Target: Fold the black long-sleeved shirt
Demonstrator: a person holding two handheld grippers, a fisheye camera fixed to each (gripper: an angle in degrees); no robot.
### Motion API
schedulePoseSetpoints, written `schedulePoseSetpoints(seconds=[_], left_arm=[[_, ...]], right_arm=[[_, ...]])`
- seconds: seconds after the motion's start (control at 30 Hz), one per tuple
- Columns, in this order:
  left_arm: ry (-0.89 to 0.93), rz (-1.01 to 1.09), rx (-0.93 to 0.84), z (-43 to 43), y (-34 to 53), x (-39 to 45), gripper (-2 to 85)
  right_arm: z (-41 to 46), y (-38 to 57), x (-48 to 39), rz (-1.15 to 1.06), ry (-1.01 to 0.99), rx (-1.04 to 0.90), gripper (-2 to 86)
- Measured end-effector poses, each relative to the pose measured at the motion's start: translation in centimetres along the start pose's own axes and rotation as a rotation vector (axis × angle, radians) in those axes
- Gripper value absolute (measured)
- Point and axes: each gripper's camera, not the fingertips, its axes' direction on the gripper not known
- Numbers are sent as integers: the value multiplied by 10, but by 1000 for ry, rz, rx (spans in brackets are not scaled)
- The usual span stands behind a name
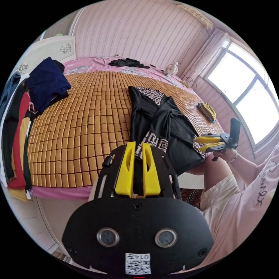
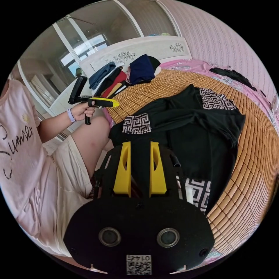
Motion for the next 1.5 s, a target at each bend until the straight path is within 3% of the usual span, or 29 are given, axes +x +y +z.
schedulePoseSetpoints(seconds=[0.17,0.3,0.37,0.5,0.63,0.77,0.93,1.13,1.27,1.5], left_arm=[[84,136,-139,38,-17,36,71],[-44,289,-330,84,-24,67,75],[-78,332,-320,85,-25,71,63],[-93,372,-350,84,-29,70,11],[-65,410,-314,67,-34,67,-3],[4,466,-268,42,-40,54,-6],[21,540,-287,32,-39,44,-1],[47,575,-449,56,-34,40,53],[96,520,-400,40,-52,15,61],[42,300,-93,55,-159,-64,52]], right_arm=[[16,-19,9,75,85,4,92],[21,-38,31,118,250,18,93],[18,-53,54,159,425,-2,95],[15,-73,96,201,533,-34,94],[42,-86,137,181,605,-253,77],[30,-91,143,74,628,-246,6],[10,-83,156,36,566,-225,-5],[-1,-70,178,71,512,-300,15],[-34,-73,206,168,447,-159,59],[-37,-104,283,391,430,3,99]])
